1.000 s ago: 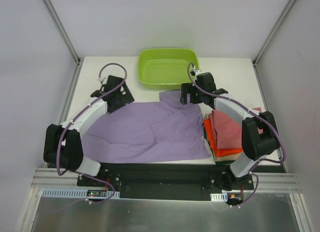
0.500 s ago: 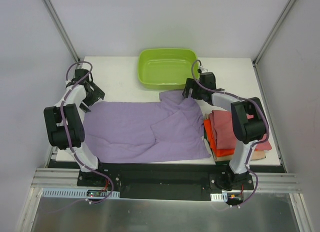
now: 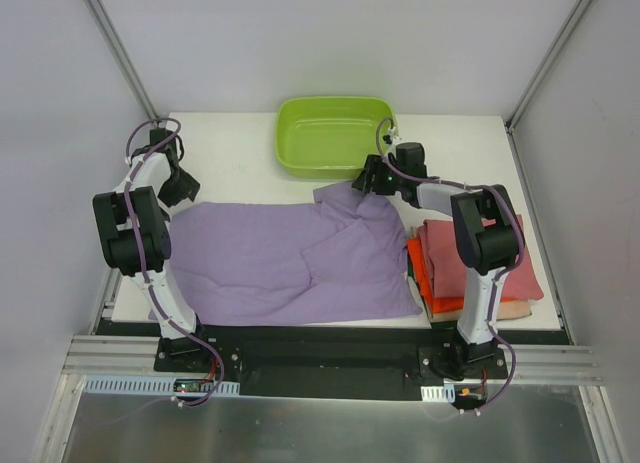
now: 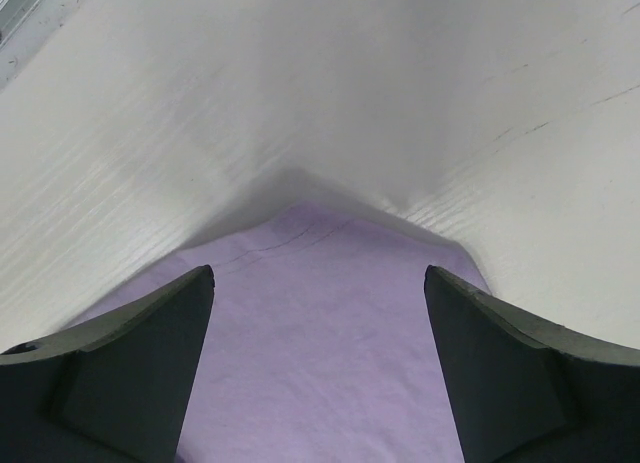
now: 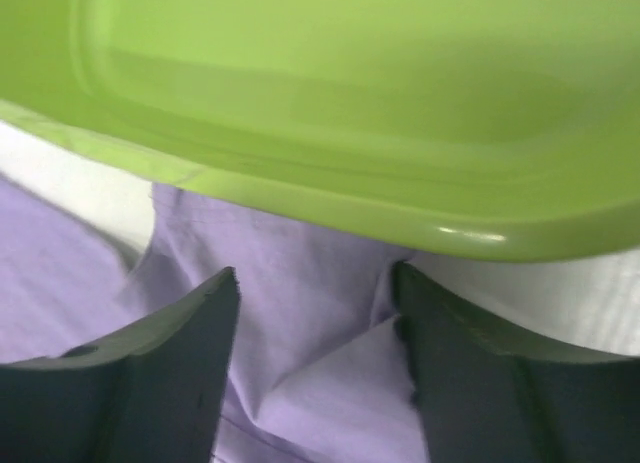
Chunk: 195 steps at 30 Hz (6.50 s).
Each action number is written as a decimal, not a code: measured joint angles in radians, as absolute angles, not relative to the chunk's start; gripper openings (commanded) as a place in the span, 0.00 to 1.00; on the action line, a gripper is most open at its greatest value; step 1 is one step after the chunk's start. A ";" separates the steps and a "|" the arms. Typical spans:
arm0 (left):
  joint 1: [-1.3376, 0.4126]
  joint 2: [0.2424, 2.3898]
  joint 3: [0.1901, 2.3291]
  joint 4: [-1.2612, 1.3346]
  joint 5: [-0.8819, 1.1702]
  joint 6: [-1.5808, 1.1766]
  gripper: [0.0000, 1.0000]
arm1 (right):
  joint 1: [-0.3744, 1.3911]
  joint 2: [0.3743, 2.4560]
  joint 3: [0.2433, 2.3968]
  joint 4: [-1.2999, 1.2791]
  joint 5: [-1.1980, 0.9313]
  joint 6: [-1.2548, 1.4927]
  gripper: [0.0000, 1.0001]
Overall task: Fold and stack the t-shirts
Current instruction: Grap the side of the flattened tshirt furthest away from the robot with both arms
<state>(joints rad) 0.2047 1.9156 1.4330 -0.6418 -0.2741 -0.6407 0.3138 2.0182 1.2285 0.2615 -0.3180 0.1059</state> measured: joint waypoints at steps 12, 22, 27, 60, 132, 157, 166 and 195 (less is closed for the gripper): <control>0.205 1.915 1.422 -0.680 -0.258 -0.669 0.82 | 0.324 1.974 1.148 0.355 -0.578 0.052 0.01; 0.205 1.883 1.360 -0.680 -0.241 -0.672 0.83 | 0.360 1.703 0.912 0.260 -0.751 -0.231 0.03; 0.205 1.849 1.337 -0.678 -0.236 -0.672 0.83 | 0.428 1.577 0.847 0.116 -0.743 -0.361 0.14; 0.205 1.909 1.484 -0.742 -0.292 -0.751 0.87 | 0.585 1.875 1.299 -0.319 -0.178 -0.408 0.43; 0.148 2.339 1.979 -0.979 -0.542 -0.859 0.68 | 0.440 1.723 1.183 -0.212 0.022 -0.379 0.01; 0.148 2.291 1.882 -1.021 -0.419 -0.809 0.15 | 0.440 1.700 1.180 -0.212 -0.018 -0.381 0.01; 0.148 2.285 1.857 -1.029 -0.417 -0.800 0.00 | 0.440 1.693 1.180 -0.208 -0.025 -0.383 0.01; 0.147 1.906 1.441 -0.796 -0.300 -0.754 0.00 | 0.440 1.636 1.171 -0.190 -0.021 -0.384 0.01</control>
<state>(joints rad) 0.1474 1.9064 1.4406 -0.7963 -0.3004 -0.7544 0.4397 1.6363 1.1706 -0.1902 -0.0208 -0.3840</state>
